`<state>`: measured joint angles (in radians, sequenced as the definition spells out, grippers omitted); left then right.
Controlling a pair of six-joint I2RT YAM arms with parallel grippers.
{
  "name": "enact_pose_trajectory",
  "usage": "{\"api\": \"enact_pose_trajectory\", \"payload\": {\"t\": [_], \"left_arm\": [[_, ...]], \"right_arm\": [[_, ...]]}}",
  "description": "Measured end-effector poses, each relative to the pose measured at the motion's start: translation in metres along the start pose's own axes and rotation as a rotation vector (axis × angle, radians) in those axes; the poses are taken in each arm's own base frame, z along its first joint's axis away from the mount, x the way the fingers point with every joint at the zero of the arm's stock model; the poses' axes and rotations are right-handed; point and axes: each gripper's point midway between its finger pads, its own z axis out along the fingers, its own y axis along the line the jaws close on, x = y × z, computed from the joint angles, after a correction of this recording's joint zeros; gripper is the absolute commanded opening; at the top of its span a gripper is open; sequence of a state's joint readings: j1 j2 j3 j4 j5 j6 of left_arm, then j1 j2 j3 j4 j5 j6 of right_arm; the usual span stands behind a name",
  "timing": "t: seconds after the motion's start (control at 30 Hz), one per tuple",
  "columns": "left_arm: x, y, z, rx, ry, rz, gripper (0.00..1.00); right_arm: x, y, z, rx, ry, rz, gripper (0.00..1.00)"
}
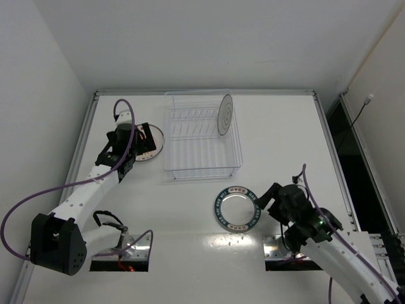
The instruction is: Load the plates into the dish rack
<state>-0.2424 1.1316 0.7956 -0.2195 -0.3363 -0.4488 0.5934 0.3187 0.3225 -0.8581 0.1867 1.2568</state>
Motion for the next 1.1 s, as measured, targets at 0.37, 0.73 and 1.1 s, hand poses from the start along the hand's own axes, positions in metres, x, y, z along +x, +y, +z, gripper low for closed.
{"api": "enact_pose_trajectory", "payload": {"t": [0.37,0.73,1.1], "left_arm": [[0.001,0.0,0.0,-0.001,0.003,0.001,1.0],[0.001,0.0,0.0,-0.001,0.004,0.001,1.0],[0.001,0.001,0.0,-0.002,0.004,0.002,1.0]], "right_arm": [[0.011,-0.012,0.023,0.052,0.025,0.052,0.7],[0.048,-0.001,0.055,-0.064,0.155,0.171,0.0],[0.041,0.013,0.035,-0.126,0.109,0.104,0.0]]}}
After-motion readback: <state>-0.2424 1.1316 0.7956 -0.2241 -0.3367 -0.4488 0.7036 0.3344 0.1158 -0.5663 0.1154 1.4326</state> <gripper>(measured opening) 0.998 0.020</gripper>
